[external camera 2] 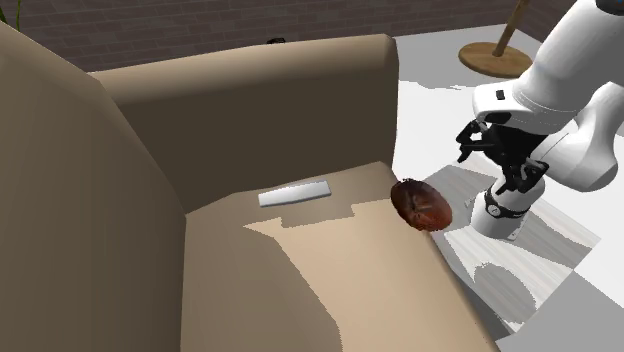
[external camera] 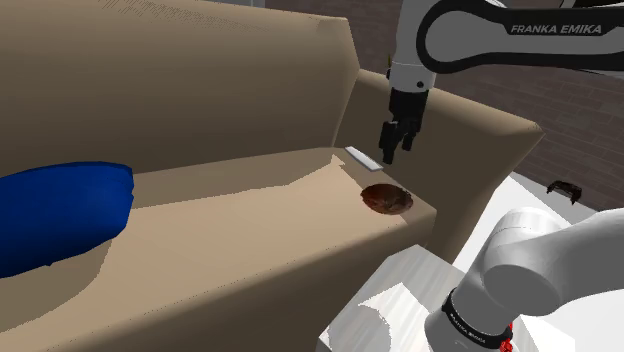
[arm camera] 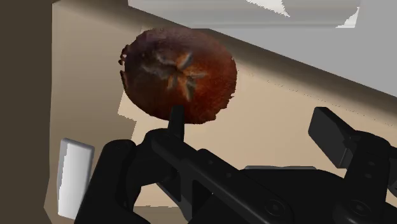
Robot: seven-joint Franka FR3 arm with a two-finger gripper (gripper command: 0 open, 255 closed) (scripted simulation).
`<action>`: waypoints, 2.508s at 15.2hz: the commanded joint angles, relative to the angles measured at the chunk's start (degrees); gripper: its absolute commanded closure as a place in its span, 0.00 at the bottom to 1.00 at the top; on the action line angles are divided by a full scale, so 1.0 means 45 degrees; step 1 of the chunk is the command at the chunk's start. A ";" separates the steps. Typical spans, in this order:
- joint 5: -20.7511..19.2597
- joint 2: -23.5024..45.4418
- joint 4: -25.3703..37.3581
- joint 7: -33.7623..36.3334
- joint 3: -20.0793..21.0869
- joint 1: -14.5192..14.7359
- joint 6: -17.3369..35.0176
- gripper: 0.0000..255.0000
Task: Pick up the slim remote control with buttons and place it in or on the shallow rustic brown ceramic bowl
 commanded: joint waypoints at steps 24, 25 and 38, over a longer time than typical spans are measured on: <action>0.0505 0.9416 0.4216 -0.2573 -0.3633 -0.1642 0.5966 0.00; 0.0698 0.9885 0.4575 -0.2737 -0.3733 -0.1730 0.6081 0.00; 0.3092 1.5320 0.9451 -0.4296 -0.4005 -0.3456 0.6516 0.00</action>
